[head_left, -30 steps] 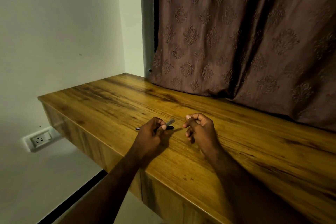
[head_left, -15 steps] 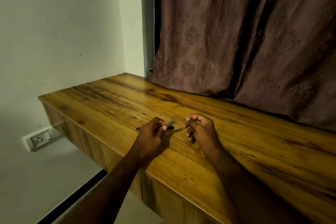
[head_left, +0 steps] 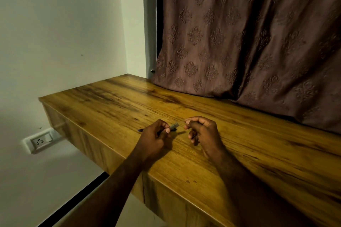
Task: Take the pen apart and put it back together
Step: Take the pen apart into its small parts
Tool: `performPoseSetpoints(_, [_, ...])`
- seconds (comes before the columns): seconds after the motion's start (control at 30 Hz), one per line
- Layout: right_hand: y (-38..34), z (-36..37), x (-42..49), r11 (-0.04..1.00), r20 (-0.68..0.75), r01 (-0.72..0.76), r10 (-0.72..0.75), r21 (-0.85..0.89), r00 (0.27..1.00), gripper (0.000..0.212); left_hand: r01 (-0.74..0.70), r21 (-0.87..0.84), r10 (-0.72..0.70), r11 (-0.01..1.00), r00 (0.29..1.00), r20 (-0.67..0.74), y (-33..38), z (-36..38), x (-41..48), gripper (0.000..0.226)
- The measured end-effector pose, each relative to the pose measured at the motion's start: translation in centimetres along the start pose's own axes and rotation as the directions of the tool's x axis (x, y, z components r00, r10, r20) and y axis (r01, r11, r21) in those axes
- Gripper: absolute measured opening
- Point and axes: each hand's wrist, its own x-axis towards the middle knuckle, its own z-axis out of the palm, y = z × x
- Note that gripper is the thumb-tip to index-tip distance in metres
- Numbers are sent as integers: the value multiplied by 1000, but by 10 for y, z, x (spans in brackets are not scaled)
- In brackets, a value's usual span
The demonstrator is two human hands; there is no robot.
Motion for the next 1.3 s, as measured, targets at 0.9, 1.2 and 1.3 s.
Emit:
performPoseSetpoints(0.9, [-1, -44, 25, 987, -338, 37, -88, -155, 937, 9, -50, 138, 63, 989, 994, -85, -5, 0, 2, 6])
performPoseSetpoints(1.2, [18, -60, 38, 773, -390, -68, -240, -631, 889, 9, -48, 138, 62, 989, 993, -103, -7, 0, 3, 7])
performPoseSetpoints(1.3, [14, -59, 32, 601, -372, -156, -254, -784, 893, 12, -38, 113, 50, 993, 993, -103, -4, 0, 1, 8])
